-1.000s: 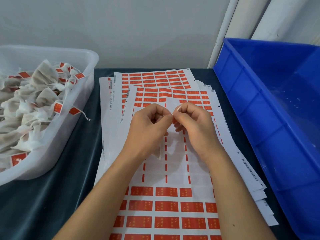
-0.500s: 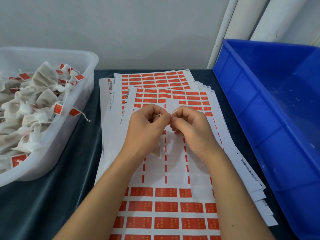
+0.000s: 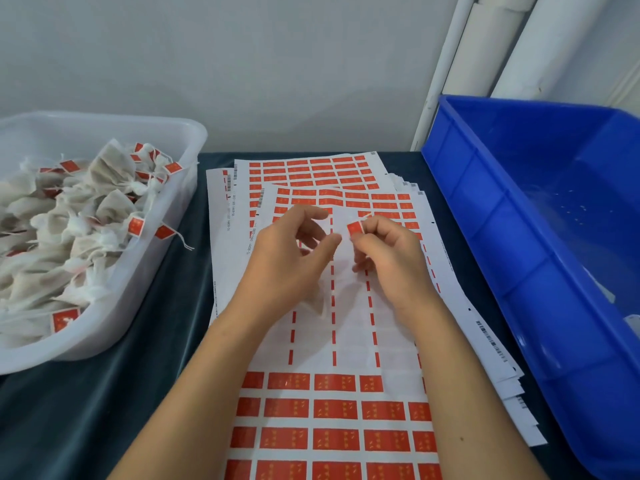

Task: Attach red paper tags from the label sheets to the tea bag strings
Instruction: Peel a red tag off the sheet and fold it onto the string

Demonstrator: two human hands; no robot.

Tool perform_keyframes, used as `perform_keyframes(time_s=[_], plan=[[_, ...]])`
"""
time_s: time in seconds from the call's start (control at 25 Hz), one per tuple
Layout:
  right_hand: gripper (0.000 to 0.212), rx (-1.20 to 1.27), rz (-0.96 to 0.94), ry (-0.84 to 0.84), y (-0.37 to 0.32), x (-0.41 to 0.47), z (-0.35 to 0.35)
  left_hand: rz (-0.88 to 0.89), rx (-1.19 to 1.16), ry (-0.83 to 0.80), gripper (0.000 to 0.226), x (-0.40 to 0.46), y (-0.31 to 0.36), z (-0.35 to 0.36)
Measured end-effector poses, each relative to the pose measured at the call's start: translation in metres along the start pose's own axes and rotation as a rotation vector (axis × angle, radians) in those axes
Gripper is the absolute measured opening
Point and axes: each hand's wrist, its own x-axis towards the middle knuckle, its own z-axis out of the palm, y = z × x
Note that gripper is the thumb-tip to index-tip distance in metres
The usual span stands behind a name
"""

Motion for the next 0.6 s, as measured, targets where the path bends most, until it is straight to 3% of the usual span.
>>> perform_keyframes(time_s=[0.16,0.28,0.44,0.6], plan=[[0.016,0.024,0.043,0.098,0.002,0.001,-0.003,-0.101,0.272,-0.271,0.011,-0.002,-0.012,-0.024],[0.026,0.006,0.04,0.104,0.002,0.0,-0.002,-0.12,0.283,-0.286,0.009,-0.009,-0.011,-0.033],[0.016,-0.16,-0.021,-0.063,0.0,-0.009,0.008,-0.121,0.245,-0.202,0.01,-0.016,0.002,-0.041],[0.016,-0.457,-0.057,-0.254,-0.001,-0.016,0.028,0.007,0.193,0.041,0.011,-0.02,0.025,-0.082]])
